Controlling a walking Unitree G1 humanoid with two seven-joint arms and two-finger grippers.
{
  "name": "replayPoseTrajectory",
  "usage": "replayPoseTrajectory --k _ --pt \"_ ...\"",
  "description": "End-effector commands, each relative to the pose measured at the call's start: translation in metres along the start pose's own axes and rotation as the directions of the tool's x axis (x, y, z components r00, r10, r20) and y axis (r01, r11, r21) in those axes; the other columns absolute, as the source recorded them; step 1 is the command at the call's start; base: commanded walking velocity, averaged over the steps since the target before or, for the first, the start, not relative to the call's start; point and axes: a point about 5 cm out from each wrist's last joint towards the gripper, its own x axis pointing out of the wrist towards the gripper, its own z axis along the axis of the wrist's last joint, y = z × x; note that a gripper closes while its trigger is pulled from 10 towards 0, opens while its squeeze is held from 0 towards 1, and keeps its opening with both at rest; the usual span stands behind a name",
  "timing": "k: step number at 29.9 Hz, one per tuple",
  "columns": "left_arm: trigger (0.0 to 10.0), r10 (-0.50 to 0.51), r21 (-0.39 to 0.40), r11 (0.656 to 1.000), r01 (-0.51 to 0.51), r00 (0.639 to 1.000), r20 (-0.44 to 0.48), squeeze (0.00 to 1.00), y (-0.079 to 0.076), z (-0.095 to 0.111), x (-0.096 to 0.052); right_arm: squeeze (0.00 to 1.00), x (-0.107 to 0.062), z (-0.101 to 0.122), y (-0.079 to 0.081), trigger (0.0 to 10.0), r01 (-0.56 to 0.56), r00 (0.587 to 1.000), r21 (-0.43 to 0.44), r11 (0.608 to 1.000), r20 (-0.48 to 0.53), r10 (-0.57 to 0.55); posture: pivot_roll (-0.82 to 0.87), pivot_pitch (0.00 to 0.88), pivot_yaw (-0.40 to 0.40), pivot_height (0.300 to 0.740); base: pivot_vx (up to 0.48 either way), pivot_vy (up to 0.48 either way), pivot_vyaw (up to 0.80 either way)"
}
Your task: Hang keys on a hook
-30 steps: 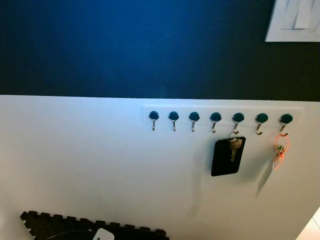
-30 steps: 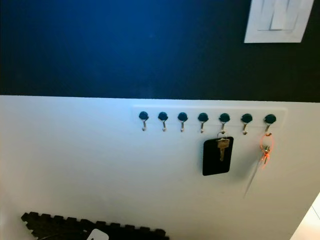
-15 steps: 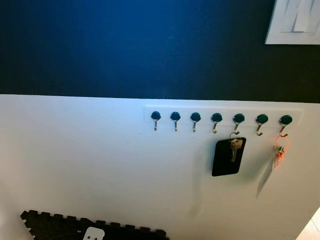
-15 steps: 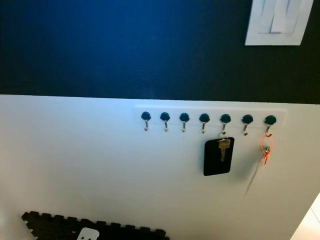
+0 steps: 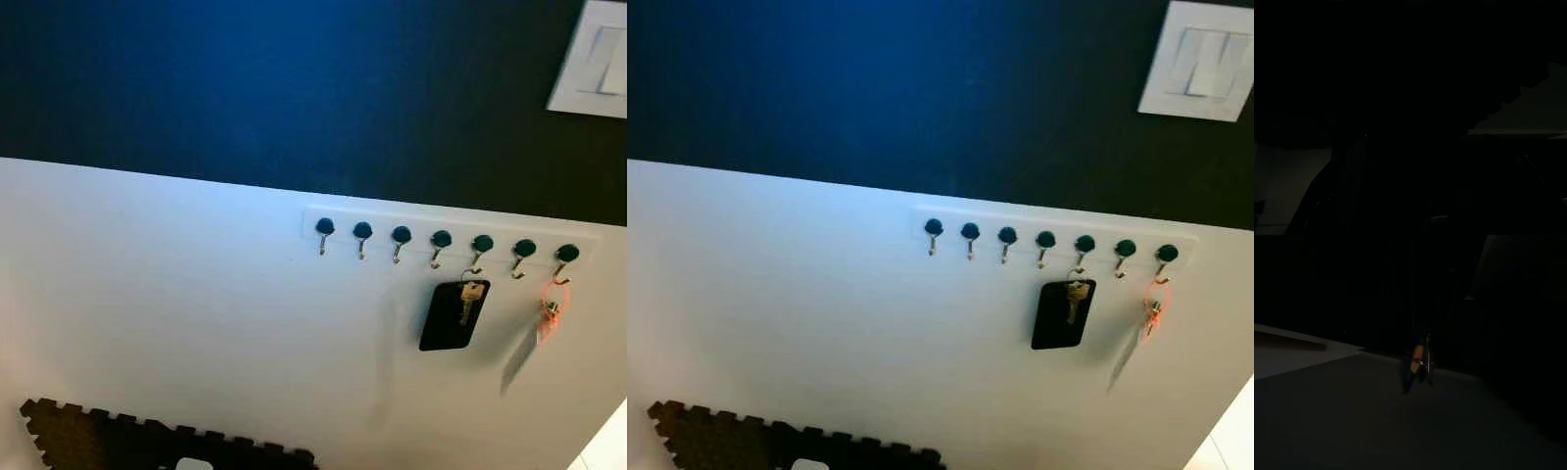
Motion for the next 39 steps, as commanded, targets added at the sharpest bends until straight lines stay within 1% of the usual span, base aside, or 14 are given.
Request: replayPoseTrajectory --k 1,3,8,17,25,36,39 --pt "10.0 -0.013 0.005 1.0 0.013 1.0 0.008 0.0 -0.004 0.0 0.0 0.0 0.001 0.003 -0.002 10.0 -0.001 1.0 -0.014 1.0 0.003 0.001 0.05 0.0 -0.072 0.74 0.0 0.0 0.0" --pt "10.0 -0.014 0.006 1.0 0.014 1.0 0.009 0.0 -0.003 0.0 0.0 0.0 0.001 0.003 -0.001 10.0 0.0 1.0 -0.013 1.0 0.002 0.0 0.05 0.0 -0.067 0.74 0.0 0.0 0.0" --pt "10.0 -0.017 0.019 1.0 0.017 1.0 0.018 0.0 0.001 0.004 0.0 0.0 -0.002 -0.008 0.002 10.0 0.003 1.0 -0.002 1.0 -0.019 -0.003 0.05 0.0 -0.052 0.74 0.0 0.0 0.0" --pt "10.0 -0.026 0.033 0.999 0.026 0.999 0.025 0.0 0.003 0.007 0.001 0.0 -0.005 -0.016 0.004 10.0 0.014 0.999 0.02 1.0 -0.033 -0.014 0.05 0.0 -0.031 0.74 0.0 0.0 0.0" --pt "10.0 -0.037 0.046 0.998 0.037 0.999 0.018 0.0 0.004 0.008 0.002 0.0 -0.005 -0.017 0.006 10.0 0.016 0.999 0.032 0.999 -0.034 -0.015 0.05 0.0 -0.026 0.74 -0.323 0.0 0.0" --pt "10.0 -0.037 0.047 0.998 0.036 0.999 0.016 0.0 0.005 0.009 0.002 0.0 -0.004 -0.014 0.003 10.0 0.024 0.999 0.034 0.999 -0.032 -0.023 0.05 0.0 -0.029 0.74 -0.349 0.0 0.0" --pt "10.0 -0.035 0.05 0.998 0.035 0.999 0.008 0.0 0.005 0.009 0.003 0.0 -0.004 -0.014 0.004 10.0 0.024 0.999 0.037 0.999 -0.032 -0.023 0.05 0.001 -0.026 0.74 0.0 0.0 0.0"
